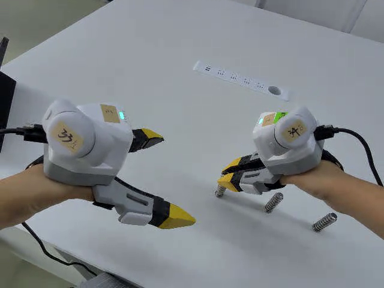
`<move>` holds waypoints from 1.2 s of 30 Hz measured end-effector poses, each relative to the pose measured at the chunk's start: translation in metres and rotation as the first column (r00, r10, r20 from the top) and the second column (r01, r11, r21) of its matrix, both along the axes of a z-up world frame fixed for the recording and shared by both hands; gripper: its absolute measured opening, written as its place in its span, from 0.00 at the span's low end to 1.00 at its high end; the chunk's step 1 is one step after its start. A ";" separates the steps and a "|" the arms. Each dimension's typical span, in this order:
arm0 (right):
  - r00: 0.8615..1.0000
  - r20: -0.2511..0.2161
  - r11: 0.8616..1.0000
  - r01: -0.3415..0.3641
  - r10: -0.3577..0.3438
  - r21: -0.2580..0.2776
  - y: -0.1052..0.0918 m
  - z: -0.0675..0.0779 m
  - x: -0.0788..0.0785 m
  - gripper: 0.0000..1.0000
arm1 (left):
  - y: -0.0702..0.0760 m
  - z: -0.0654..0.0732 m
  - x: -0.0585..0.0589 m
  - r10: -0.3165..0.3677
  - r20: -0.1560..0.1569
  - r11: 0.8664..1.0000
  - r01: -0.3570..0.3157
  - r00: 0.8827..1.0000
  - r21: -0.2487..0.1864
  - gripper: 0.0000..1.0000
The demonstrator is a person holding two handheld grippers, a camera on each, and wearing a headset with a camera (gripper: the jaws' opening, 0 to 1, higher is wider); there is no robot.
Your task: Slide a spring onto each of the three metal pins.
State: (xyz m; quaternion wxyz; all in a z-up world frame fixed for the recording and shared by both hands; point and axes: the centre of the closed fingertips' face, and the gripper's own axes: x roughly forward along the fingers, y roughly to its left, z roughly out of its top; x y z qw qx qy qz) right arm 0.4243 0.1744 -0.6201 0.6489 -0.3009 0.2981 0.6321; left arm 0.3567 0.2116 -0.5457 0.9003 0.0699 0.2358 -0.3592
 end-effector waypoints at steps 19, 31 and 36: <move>0.999 0.044 0.999 0.000 -0.002 0.033 -0.004 0.003 0.003 0.19 | -0.004 -0.006 -0.001 -0.004 -0.027 1.000 0.004 1.000 -0.008 0.93; 0.973 0.023 0.935 0.213 -0.229 0.284 -0.048 0.087 0.030 0.21 | -0.021 0.013 0.020 -0.046 -0.003 0.999 0.046 0.999 -0.009 0.93; 0.946 0.045 0.897 0.290 -0.322 0.335 -0.091 0.108 0.040 0.26 | -0.028 0.028 0.028 -0.058 0.023 0.998 0.058 0.998 -0.024 0.93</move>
